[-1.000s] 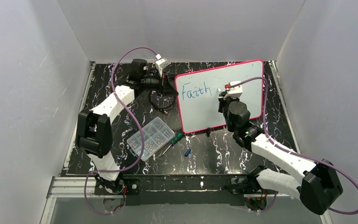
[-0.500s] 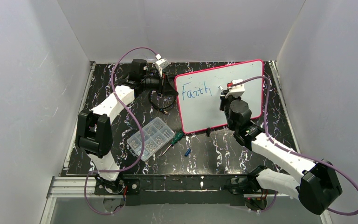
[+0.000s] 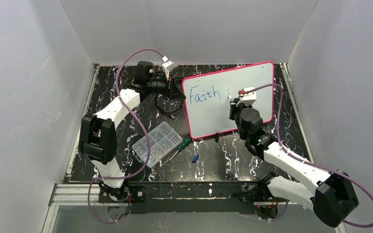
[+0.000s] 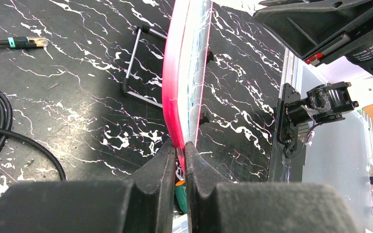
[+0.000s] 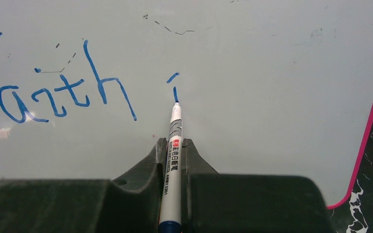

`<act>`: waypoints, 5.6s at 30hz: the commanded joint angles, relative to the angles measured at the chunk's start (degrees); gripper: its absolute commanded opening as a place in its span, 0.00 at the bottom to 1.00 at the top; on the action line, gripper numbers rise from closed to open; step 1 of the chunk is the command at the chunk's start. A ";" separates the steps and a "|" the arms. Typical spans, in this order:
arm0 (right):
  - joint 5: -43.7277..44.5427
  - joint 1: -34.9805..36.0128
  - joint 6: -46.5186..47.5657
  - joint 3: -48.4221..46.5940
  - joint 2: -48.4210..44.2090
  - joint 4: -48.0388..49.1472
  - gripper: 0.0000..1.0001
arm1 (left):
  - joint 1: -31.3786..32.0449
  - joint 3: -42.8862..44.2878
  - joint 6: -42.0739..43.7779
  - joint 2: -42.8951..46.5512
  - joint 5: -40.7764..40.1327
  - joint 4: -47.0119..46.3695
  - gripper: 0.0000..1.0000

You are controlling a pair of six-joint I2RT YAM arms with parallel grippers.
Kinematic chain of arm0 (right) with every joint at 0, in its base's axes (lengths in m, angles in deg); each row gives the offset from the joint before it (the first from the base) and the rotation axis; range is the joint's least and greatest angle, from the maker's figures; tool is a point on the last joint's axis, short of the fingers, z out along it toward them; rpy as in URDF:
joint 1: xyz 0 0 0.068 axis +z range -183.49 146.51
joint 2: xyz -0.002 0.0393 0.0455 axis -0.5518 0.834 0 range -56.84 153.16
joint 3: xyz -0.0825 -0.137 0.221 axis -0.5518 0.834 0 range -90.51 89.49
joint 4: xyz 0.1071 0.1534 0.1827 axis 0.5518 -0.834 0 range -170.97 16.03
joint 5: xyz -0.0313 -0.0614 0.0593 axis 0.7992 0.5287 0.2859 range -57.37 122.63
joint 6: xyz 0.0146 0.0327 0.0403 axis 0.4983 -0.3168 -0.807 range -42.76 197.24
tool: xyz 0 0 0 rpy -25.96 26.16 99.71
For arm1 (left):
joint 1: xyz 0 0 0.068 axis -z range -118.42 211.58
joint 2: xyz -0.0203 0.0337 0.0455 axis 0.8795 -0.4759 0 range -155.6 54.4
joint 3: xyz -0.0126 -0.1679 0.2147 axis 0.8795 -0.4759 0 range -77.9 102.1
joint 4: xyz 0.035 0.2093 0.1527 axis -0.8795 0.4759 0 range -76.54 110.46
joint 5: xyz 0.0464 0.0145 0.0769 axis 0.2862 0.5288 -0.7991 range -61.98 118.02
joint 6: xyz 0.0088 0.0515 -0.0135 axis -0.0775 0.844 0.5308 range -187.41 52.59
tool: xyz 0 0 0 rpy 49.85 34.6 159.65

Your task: Write a sentence on the whiteboard

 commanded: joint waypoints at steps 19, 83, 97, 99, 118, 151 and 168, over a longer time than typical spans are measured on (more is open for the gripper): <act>2.99 -0.36 3.17 -3.46 0.08 1.76 0.01 | 0.88 0.57 1.29 2.93 2.29 2.76 0.00; 1.53 -1.42 2.95 -1.63 0.75 1.42 0.01 | 0.86 0.69 1.42 3.33 2.20 2.85 0.00; 1.26 -1.42 0.77 0.98 -1.23 -0.86 0.01 | 0.86 0.65 1.42 3.42 2.21 2.85 0.00; 1.15 -1.42 1.20 0.04 -0.58 -0.26 0.01 | 0.91 0.60 1.40 3.41 2.29 2.86 0.00; 2.54 -1.98 4.97 -4.68 3.50 5.45 0.01 | 0.89 0.56 1.41 3.40 2.25 2.85 0.00; 1.98 -3.57 2.05 -0.67 -3.57 -0.86 0.01 | 0.90 0.66 1.42 3.31 2.29 2.91 0.00; -9.01 -12.31 3.63 -2.05 -3.74 4.76 0.01 | 0.86 0.64 1.59 3.42 2.15 3.11 0.00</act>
